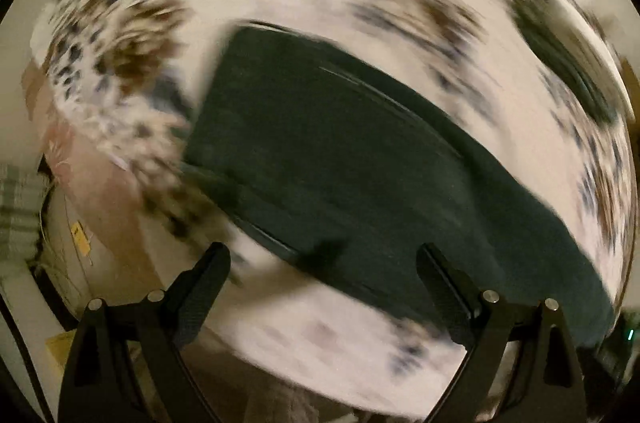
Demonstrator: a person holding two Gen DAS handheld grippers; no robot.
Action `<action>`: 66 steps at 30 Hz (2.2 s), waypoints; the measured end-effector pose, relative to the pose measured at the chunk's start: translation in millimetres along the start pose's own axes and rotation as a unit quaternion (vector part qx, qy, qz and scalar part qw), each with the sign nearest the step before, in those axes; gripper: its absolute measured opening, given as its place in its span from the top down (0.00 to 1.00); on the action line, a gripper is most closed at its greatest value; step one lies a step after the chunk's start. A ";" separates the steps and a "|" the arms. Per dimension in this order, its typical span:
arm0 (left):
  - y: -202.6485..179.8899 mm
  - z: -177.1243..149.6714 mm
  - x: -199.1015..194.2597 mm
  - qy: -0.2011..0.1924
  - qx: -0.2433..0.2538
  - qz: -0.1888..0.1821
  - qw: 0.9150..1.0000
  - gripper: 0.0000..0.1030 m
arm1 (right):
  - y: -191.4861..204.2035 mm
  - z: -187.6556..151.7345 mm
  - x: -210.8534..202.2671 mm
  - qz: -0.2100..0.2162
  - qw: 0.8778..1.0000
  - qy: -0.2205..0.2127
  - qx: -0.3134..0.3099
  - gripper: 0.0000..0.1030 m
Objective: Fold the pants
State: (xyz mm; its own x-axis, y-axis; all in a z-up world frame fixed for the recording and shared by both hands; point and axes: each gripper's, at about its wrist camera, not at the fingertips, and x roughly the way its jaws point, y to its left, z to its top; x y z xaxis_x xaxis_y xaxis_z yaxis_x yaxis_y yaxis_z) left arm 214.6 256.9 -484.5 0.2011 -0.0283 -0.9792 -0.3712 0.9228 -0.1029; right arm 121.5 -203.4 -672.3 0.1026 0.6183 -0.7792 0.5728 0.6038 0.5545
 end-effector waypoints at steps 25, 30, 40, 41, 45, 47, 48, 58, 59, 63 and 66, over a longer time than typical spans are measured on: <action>111.1 80.1 50.0 0.030 -0.016 -0.105 0.994 0.55 | 126.7 -14.9 31.0 -0.068 0.996 -0.031 -0.038 0.36; 60.3 61.7 4.9 0.013 0.035 -0.089 0.995 0.18 | 168.5 42.8 9.4 -0.112 0.986 -0.014 -0.123 0.36; -61.3 57.4 41.9 0.098 -0.015 -0.117 0.988 0.15 | 201.8 133.2 81.6 -0.143 0.951 0.148 -0.232 0.36; -69.3 57.8 46.2 0.111 -0.029 -0.120 0.986 0.15 | 200.3 127.8 81.9 -0.129 0.949 0.164 -0.237 0.36; -86.2 58.4 49.9 0.130 -0.063 -0.115 0.983 0.15 | 184.3 92.5 64.9 -0.092 0.939 0.206 -0.260 0.36; -94.5 58.6 52.8 0.135 -0.066 -0.108 0.983 0.15 | 174.5 79.0 55.9 -0.080 0.936 0.214 -0.266 0.36; -98.6 57.9 54.8 0.136 -0.062 -0.097 0.984 0.15 | 170.1 71.3 53.4 -0.076 0.933 0.218 -0.275 0.36; -71.8 2.8 76.2 0.156 -0.038 0.020 0.987 0.13 | 142.0 47.0 47.2 -0.078 0.898 0.287 -0.324 0.36; -63.5 -4.0 75.3 0.157 -0.051 0.014 0.986 0.12 | 140.2 49.3 46.2 -0.079 0.898 0.292 -0.320 0.36; -52.1 -15.8 69.4 0.150 -0.059 0.012 0.987 0.12 | 142.8 68.0 34.5 -0.054 0.908 0.283 -0.303 0.36; -50.8 -17.4 67.3 0.145 -0.058 0.010 0.988 0.12 | 152.2 80.2 39.6 -0.032 0.915 0.277 -0.292 0.36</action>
State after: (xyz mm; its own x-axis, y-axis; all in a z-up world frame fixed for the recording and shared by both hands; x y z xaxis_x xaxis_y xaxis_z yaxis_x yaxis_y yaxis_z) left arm 231.2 201.5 -548.2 -0.0687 -0.1340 -0.9886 -0.4770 0.8748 -0.0855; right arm 278.0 -127.3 -642.3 -0.4362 0.6353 -0.6373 0.0151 0.7133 0.7007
